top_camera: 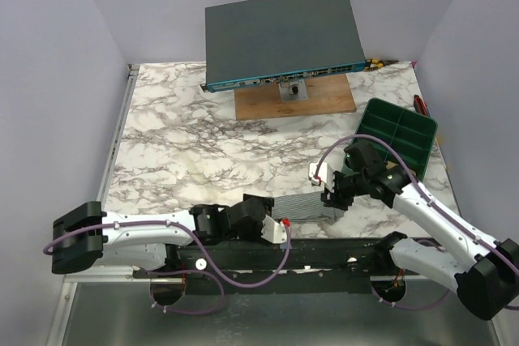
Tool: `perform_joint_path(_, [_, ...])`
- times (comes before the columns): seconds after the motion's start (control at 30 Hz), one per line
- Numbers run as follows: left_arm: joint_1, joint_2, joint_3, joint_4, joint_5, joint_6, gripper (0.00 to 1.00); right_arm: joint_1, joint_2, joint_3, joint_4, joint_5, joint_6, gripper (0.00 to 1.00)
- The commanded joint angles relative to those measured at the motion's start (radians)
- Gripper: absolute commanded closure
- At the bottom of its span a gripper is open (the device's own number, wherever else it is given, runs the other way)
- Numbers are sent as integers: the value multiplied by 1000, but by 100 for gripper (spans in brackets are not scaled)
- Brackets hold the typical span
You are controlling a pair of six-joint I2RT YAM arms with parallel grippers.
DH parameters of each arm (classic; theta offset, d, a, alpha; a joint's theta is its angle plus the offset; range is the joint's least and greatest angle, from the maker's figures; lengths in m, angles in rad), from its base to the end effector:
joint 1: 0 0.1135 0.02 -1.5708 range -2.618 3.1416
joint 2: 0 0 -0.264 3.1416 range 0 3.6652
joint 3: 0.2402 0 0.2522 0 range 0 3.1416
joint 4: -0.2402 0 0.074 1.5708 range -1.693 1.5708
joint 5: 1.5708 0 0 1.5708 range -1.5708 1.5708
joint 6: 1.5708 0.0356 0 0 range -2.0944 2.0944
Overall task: Roll the underwear
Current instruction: Fold the underwear at the center of the board.
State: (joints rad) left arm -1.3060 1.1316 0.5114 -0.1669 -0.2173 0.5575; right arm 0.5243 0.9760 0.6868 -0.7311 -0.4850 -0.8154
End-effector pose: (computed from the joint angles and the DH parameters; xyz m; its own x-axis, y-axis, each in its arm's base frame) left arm 0.0647 -0.2091 0.1819 0.3203 0.7930 -0.5182 0.8640 -0.0202 0.5031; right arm 0.1468 0.1041 0.2299 -0.0297 -0.7612 -0.6479 -0.9855 0.1308 -0.1084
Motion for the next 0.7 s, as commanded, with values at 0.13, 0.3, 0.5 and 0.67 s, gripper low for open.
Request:
perform_joint_path(0.13, [60,-89,-27,44,54,-17,19,1,143,-45,145,0,52,50])
perform_joint_path(0.3, [219,-93,39,-6,197,-75,16,2,201,-70,154,42,15,50])
perform_joint_path(0.5, [331,6,127,-48,309,-107,16,3,200,-96,173,124,7,50])
perform_joint_path(0.67, [337,72,154,-59,343,-106,16,3,207,-121,208,182,34,50])
